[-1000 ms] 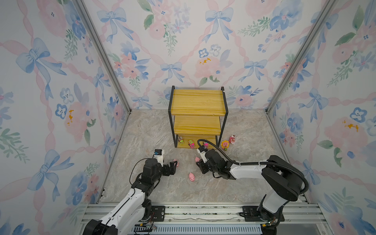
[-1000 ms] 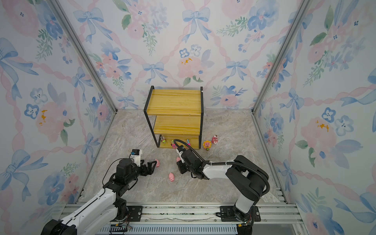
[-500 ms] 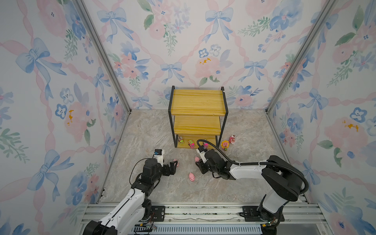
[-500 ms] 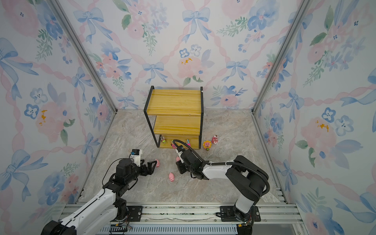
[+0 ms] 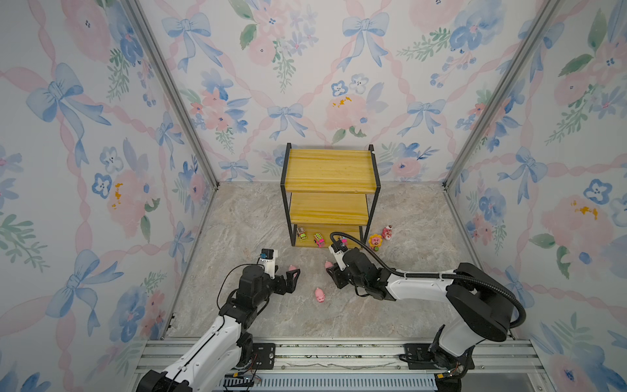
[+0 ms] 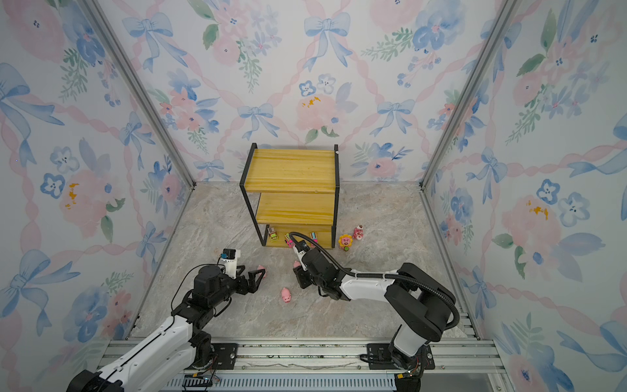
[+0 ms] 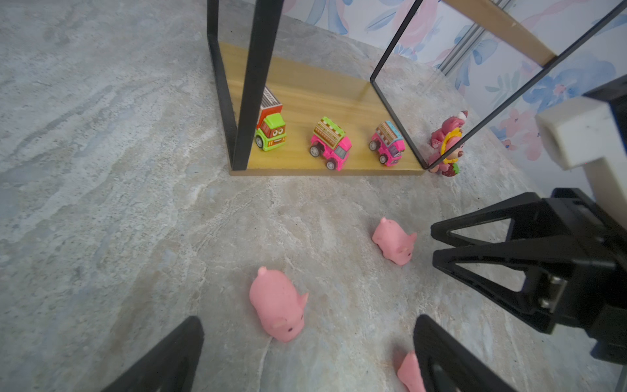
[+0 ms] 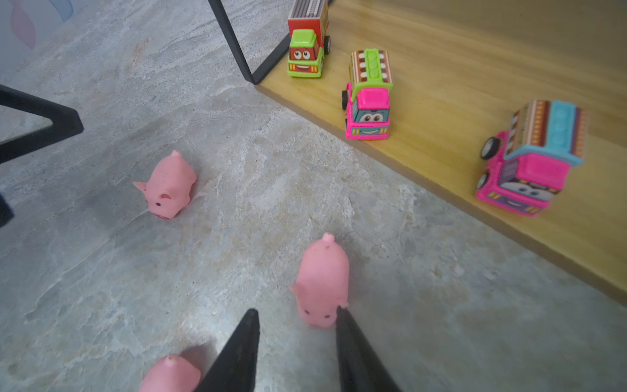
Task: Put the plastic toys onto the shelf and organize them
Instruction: 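Lower the right gripper onto the pink pig and close on it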
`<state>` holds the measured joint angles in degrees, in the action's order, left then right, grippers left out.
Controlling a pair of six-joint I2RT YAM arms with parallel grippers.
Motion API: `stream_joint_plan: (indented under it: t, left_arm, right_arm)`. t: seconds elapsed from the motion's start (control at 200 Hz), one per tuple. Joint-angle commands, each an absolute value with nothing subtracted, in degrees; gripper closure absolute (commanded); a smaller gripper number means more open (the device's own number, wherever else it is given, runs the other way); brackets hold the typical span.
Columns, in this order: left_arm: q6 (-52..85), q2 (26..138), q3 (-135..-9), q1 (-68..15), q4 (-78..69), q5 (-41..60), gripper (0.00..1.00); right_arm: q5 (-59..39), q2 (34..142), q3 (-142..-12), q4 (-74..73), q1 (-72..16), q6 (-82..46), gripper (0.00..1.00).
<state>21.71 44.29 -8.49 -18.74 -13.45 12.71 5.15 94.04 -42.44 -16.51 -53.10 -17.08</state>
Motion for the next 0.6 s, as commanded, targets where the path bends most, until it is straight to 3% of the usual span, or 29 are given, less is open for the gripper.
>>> stream_joint_plan:
  t: [0.0,0.595]
  left_arm:
    - [20.83,43.85,-9.11,-19.25,-15.09,14.2,0.02]
    - [19.95,45.03,-8.97,-19.7,-15.94,14.16,0.02]
  right_arm:
    - [6.55,96.63,-44.02,-16.3,-54.14,-16.98,0.59]
    - [8.38,101.72,-42.05,-23.39,-54.23,-18.45,0.6]
